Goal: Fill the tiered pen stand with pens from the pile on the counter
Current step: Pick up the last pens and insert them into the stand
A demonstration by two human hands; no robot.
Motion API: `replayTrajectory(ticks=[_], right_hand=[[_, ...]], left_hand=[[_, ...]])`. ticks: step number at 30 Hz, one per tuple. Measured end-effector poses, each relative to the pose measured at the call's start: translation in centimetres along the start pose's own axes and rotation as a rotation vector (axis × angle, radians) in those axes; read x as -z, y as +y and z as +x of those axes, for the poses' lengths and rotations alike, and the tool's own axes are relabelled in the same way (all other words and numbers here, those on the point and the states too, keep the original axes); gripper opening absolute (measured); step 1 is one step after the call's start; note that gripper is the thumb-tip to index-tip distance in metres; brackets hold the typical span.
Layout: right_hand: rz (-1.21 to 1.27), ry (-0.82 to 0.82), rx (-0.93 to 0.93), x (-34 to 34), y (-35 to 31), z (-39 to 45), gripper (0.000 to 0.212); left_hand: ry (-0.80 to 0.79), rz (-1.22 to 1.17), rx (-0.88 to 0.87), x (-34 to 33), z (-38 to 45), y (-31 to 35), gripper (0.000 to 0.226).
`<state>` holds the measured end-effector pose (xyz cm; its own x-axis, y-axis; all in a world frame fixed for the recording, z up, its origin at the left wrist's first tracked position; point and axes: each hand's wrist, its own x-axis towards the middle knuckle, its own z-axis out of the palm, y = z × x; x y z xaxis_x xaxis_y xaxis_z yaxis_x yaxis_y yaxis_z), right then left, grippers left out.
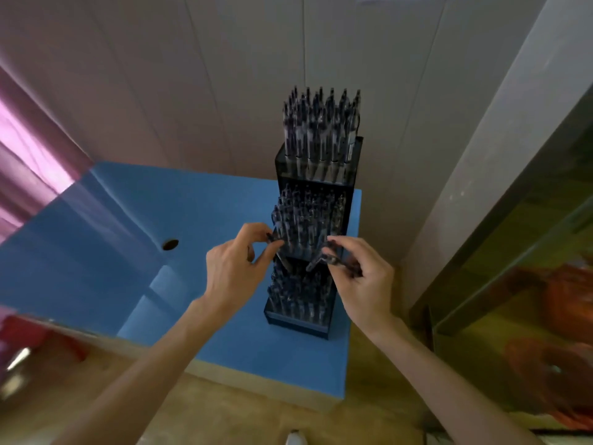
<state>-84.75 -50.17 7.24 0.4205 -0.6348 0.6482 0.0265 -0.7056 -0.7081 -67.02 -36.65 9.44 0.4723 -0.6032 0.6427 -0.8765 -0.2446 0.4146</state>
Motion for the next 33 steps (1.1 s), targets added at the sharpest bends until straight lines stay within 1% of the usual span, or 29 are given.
replayTrajectory(ticks=[3, 5, 8, 12, 15, 17, 20, 22, 25, 29, 33], right_hand=[[-0.057, -0.024, 0.030, -0.8, 0.6, 0.0, 0.026], [-0.130, -0.076, 0.040, -1.3, 1.2, 0.0, 0.024], [-0.226, -0.170, 0.065, -1.7, 1.8, -0.5, 0.022], [-0.265, -0.231, -0.020, -1.7, 2.5, -1.5, 0.025], [-0.299, -0.253, -0.082, -1.4, 3.0, -2.0, 0.029], [-0.307, -0.278, -0.112, -1.4, 3.1, -2.3, 0.030], [-0.338, -0.317, -0.108, -1.6, 2.8, -2.4, 0.031], [-0.364, -0.375, -0.102, -1.9, 2.6, -2.1, 0.032], [-0.429, -0.457, -0.064, -2.4, 2.2, -1.6, 0.026], [-0.545, -0.512, -0.034, -3.0, 1.6, -1.1, 0.022], [-0.595, -0.552, -0.095, -3.3, 0.7, -0.1, 0.017]], left_hand=[[-0.005, -0.005, 0.015, -0.3, -0.1, -0.7, 0.027], [-0.036, -0.006, -0.014, -0.7, -0.2, -1.1, 0.031], [-0.107, -0.009, -0.035, -1.6, -0.6, -1.8, 0.028], [-0.190, -0.019, -0.001, -2.8, -1.4, -2.2, 0.026], [-0.230, -0.021, -0.020, -3.3, -1.9, -2.5, 0.029], [-0.256, -0.007, -0.034, -3.4, -2.1, -2.8, 0.026], [-0.247, -0.015, -0.046, -3.5, -2.0, -3.3, 0.024], [-0.254, -0.020, -0.058, -3.3, -1.8, -3.6, 0.025], [-0.263, -0.008, -0.097, -2.8, -1.5, -4.0, 0.024], [-0.305, -0.068, -0.011, -2.7, -1.1, -4.6, 0.023], [-0.277, -0.092, 0.016, -2.7, -1.3, -4.5, 0.022]])
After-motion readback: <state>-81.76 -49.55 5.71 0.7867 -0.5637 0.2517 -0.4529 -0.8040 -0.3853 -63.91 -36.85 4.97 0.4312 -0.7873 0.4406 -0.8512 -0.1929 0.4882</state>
